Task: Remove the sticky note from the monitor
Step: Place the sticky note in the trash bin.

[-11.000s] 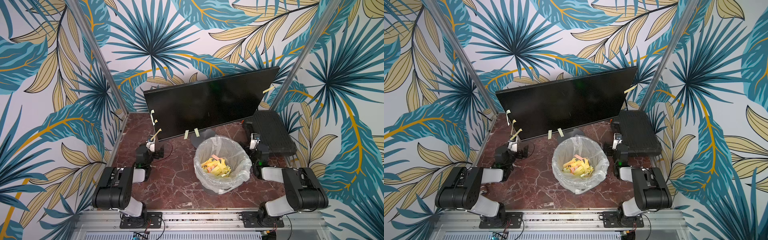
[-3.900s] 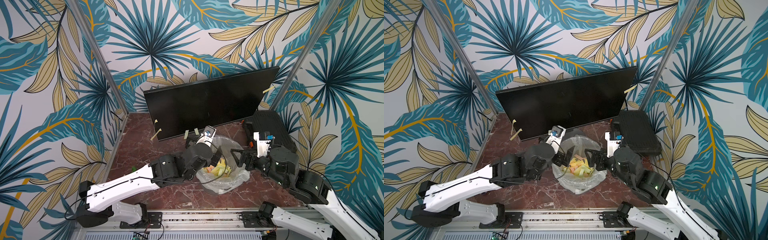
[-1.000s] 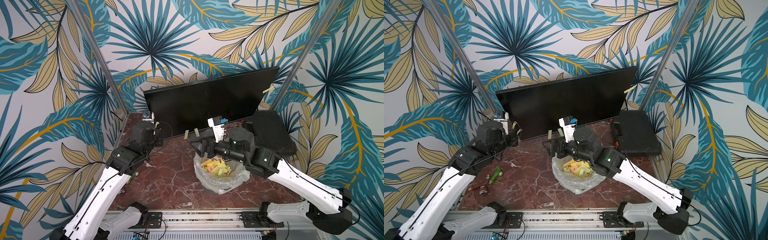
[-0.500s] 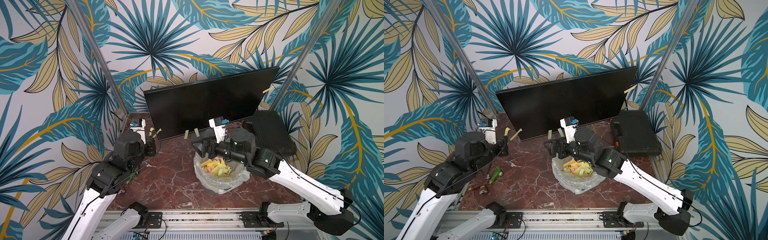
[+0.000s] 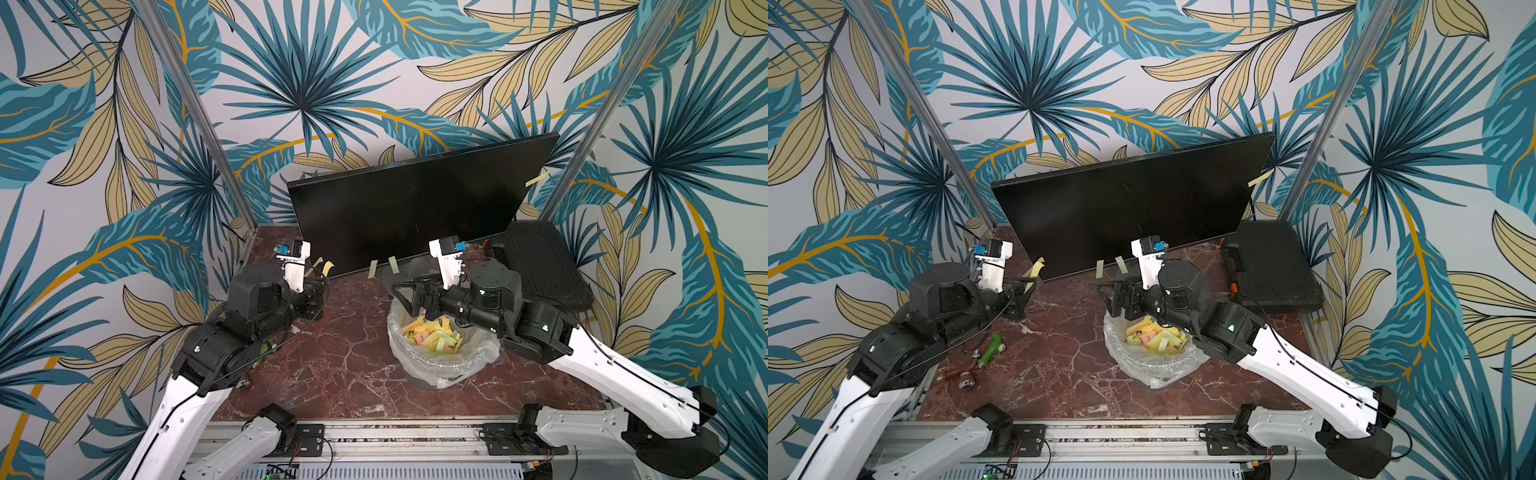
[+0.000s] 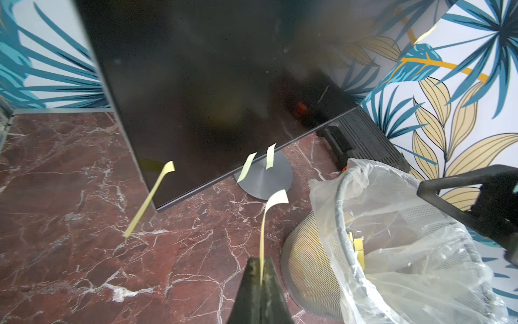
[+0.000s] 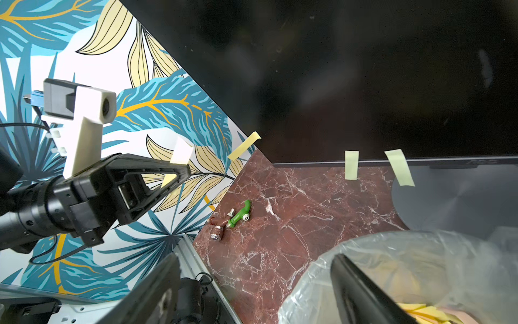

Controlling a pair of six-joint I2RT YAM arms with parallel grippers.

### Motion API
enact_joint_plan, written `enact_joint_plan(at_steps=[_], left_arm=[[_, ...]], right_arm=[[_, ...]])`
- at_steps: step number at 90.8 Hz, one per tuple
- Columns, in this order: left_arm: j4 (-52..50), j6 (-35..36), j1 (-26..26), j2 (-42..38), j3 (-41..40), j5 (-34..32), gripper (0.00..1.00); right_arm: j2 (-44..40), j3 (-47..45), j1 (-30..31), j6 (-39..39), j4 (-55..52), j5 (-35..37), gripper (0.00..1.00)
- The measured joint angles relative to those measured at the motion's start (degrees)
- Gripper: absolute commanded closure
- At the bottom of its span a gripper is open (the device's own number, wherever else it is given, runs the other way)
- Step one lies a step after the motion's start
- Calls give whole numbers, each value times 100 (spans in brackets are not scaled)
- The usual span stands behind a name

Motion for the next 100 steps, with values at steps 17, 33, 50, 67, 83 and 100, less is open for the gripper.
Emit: enact_joint_plan(at_steps=[17, 33, 50, 67, 83, 100], left_arm=[[177, -44, -977, 450, 225, -258, 100], [479, -46, -1655, 852, 356, -688, 100], [866, -33, -2280, 1351, 479, -1134, 100], [1217, -15, -2830, 1987, 595, -1421, 100], [1388, 44, -3202, 2583, 761, -1606, 100], [1469, 90, -3403, 3067, 817, -1722, 89]], right_arm=[[-319, -122, 0, -28, -157, 203, 11], [-627, -306, -2, -42, -319, 417, 11], [-1088, -647, 0, -2, -619, 654, 11], [-1705, -953, 0, 114, -1003, 938, 10], [-2090, -1095, 0, 205, -1340, 1185, 10], [-2422, -1314, 0, 315, -1687, 1440, 10]])
